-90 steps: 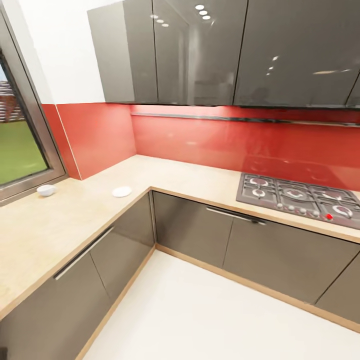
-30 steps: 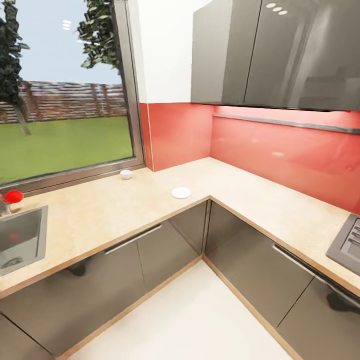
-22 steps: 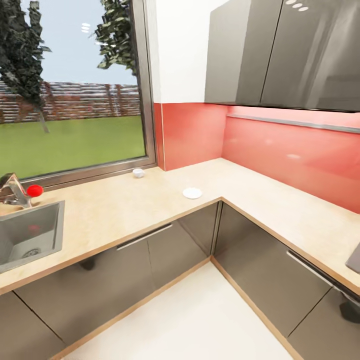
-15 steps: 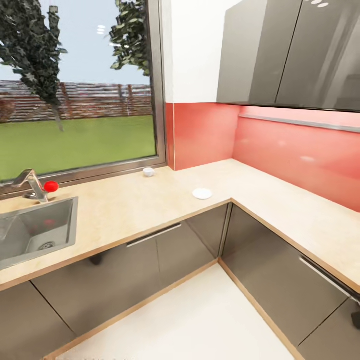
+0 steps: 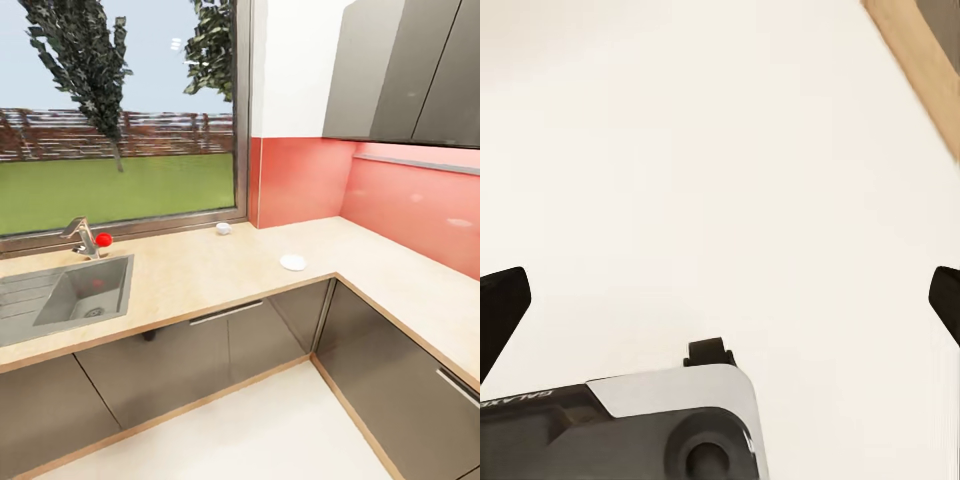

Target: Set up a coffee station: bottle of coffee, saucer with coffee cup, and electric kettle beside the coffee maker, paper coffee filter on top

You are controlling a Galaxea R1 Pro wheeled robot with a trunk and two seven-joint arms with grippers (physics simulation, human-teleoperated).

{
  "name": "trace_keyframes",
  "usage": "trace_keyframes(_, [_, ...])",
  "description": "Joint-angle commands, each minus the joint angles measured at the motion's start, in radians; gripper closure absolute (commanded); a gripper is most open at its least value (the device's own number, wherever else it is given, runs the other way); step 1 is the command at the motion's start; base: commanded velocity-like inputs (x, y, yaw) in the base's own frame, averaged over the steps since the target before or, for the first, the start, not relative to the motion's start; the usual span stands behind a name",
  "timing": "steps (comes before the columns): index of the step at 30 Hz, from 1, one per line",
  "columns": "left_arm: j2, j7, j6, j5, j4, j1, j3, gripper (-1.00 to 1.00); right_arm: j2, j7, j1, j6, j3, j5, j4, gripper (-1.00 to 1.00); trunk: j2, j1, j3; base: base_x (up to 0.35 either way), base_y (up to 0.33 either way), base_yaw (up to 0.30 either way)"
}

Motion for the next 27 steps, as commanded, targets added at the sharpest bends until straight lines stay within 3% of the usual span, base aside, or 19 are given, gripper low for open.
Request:
trace_keyframes(1, [-0.001, -0.008, 0.000, 0.001, -0.001, 0.000, 0.004, -1.00, 0.000, -0.003, 0.000, -0.002, 0.009, -0.008, 0.000, -1.00, -0.001, 0.000, -0.001, 0.079, -0.253, 0.281])
trace_keyframes(13, [-0.001, -0.008, 0.000, 0.001, -0.001, 0.000, 0.004, -1.00, -0.001, -0.006, 0.000, -0.003, 0.008, -0.008, 0.000, -1.00, -0.001, 0.000, -0.001, 0.084, -0.265, 0.281])
trace_keyframes(17, [-0.001, -0.007, -0.001, 0.004, -0.003, 0.000, 0.006, -1.00, -0.001, -0.001, 0.000, -0.002, 0.008, -0.008, 0.000, -1.00, -0.001, 0.000, -0.001, 0.032, -0.102, 0.081])
trace_keyframes(23, [0.000, -0.012, -0.009, 0.002, -0.062, 0.000, -0.004, -1.00, 0.006, -0.001, 0.000, -0.001, 0.010, -0.003, -0.022, -1.00, -0.001, 0.000, -0.001, 0.002, -0.005, 0.004])
trace_keyframes(27, [0.000, -0.017, -0.068, 0.011, -0.168, -0.001, 0.000, -1.00, 0.009, -0.002, 0.000, -0.003, 0.024, 0.034, -0.136, -1.00, -0.001, 0.000, -0.001, 0.000, 0.000, 0.000])
